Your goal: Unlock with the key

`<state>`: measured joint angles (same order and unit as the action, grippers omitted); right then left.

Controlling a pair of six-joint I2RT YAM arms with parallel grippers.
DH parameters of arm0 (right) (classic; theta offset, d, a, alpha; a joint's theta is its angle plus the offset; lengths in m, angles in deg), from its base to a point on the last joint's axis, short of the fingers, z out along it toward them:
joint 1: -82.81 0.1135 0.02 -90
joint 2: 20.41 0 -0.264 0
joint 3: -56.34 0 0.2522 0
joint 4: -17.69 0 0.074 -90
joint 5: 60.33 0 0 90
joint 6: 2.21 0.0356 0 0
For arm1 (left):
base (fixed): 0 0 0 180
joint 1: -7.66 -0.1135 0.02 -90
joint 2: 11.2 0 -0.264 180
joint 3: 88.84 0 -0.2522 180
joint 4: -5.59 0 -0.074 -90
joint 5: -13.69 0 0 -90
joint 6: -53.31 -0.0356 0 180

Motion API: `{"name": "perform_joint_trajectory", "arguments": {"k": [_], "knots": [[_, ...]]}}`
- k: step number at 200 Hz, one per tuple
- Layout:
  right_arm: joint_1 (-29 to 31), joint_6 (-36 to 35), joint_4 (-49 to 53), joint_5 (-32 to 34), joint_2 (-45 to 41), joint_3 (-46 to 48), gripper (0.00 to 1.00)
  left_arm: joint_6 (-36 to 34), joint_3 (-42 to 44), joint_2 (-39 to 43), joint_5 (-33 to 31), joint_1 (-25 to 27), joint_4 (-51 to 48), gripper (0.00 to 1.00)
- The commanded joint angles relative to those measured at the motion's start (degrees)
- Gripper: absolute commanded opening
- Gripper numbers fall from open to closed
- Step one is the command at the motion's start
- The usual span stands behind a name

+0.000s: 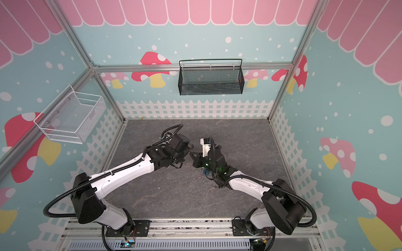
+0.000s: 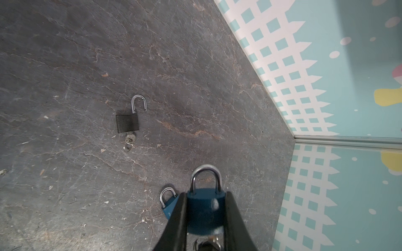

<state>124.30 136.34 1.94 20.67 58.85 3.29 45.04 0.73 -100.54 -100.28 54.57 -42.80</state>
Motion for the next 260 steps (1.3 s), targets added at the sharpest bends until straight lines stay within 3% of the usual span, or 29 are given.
{"name": "perform_joint_trajectory", "arguments": {"k": [1,87,260], "knots": [[1.0,0.5,-0.8,-0.5,0.3,-0.5,0.0,1.2,0.6,1.6,-1.4,-0.4,0.9,0.0],[1.3,0.3,1.8,3.0,0.0,-1.7,0.0,1.7,1.6,2.2,-0.4,-0.6,1.7,0.0],[1.7,-0.6,1.2,1.2,-0.8,-2.8,0.0,1.6,1.6,1.7,0.3,-0.9,3.1,0.0]]}}
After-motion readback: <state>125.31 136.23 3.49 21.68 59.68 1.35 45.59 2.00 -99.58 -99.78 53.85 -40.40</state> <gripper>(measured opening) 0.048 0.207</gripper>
